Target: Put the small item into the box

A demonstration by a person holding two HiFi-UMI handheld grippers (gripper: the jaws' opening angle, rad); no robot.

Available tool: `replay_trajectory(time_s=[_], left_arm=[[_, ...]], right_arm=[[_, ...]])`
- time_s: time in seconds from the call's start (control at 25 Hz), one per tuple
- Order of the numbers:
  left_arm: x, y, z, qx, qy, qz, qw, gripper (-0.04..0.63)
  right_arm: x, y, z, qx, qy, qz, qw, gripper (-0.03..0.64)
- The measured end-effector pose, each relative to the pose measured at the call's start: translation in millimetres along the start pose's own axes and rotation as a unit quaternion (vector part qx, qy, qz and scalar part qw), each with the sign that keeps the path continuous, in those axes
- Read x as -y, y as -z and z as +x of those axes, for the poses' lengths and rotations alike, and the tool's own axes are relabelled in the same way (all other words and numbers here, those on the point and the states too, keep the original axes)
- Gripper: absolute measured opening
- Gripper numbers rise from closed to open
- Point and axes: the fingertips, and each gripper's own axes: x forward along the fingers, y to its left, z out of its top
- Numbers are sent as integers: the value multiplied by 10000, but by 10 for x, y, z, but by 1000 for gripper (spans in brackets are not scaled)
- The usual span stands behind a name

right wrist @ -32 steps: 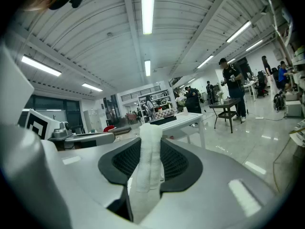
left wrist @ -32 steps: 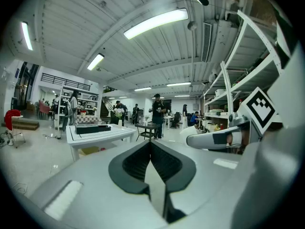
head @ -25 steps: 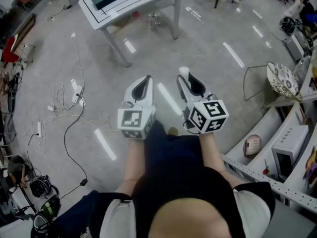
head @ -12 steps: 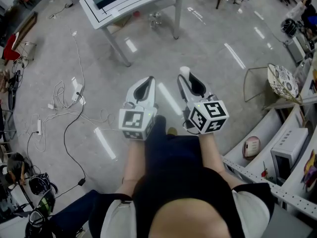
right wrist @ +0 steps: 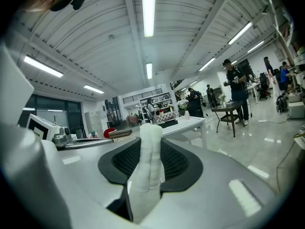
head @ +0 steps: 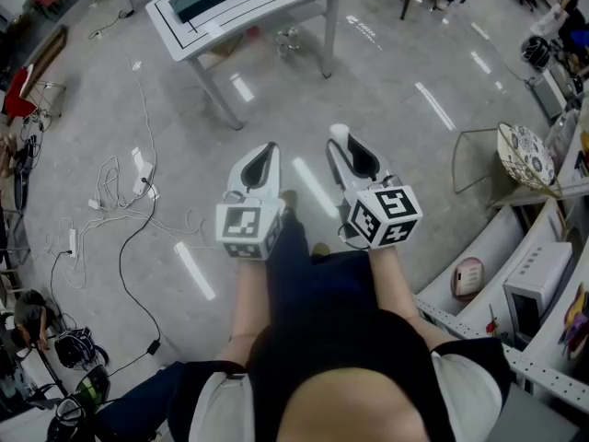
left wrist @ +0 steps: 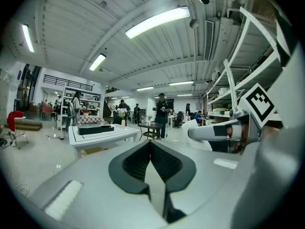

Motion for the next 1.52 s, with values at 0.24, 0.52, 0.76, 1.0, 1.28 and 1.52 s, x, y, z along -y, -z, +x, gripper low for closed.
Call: replay_trajectory(time_s=[0.24, 0.52, 0.76, 1.0, 1.28, 1.52], left_arm=[[-207, -54, 193, 54, 39, 6, 10000, 11], [-456, -170, 472, -4, 122, 27, 9999, 10], [-693, -239, 726, -20, 170, 60, 9998, 11], [-904, -299, 1003, -22, 200, 74, 9998, 11], [-1150, -437, 1313, 26, 189, 64, 9998, 11], [-1386, -536, 1577, 59, 224, 46, 9997, 11]], right_arm=[[37, -88, 247, 8, 31, -35, 10000, 126], [149, -207, 621, 52, 122, 6, 9999, 126], [235, -291, 947, 77, 177, 57, 9998, 126], [342, -378, 1251, 88, 213, 63, 9997, 126], [455, -524, 1622, 23, 206, 13, 9998, 126], [505, -658, 1945, 13, 211, -37, 9998, 126]])
